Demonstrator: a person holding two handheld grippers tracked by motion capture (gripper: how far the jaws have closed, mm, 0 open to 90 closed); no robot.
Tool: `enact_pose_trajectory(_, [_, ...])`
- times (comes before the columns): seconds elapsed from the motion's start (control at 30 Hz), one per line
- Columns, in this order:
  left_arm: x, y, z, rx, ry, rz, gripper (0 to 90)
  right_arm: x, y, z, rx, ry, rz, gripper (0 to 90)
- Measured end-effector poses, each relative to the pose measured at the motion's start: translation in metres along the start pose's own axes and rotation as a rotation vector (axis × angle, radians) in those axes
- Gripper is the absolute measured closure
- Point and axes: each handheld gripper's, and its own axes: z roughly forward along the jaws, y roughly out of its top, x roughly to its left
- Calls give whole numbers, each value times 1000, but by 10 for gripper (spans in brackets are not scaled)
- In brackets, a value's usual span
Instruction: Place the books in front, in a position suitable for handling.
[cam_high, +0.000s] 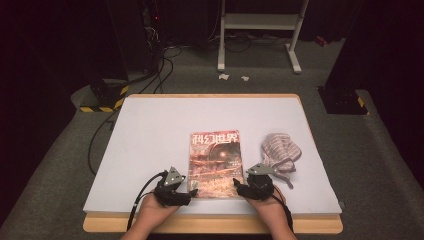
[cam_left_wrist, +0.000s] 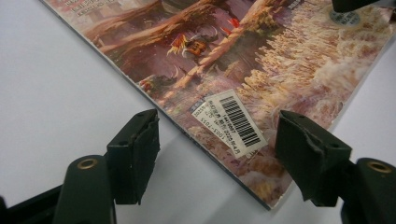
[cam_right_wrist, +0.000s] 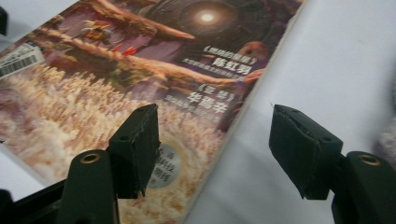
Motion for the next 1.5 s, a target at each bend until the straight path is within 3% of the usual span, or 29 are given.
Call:
enact_pose_trajectory(0.13, [2, 2, 1, -3, -7, -26, 298, 3, -1, 5, 19, 19, 11, 340])
enact_pose_trajectory(0.33, [1, 2, 3, 13, -18, -25, 291, 5, 0, 8, 29, 47, 29, 348])
enact_pose_trajectory(0.8, [8, -2, -1, 17, -20, -52, 285, 11, 1, 9, 33, 38, 26, 350])
enact_pose_trajectory(1.13, [20, -6, -8, 13, 14, -82, 283, 32, 8, 18, 33, 85, -16, 351])
enact_pose_trajectory(1.33, [34, -13, -15, 17, 76, -124, 251, 52, 20, 32, 35, 103, -59, 350])
enact_pose_trajectory(1.5, [39, -15, -15, 22, 82, -143, 217, 54, 21, 34, 29, 109, -64, 347])
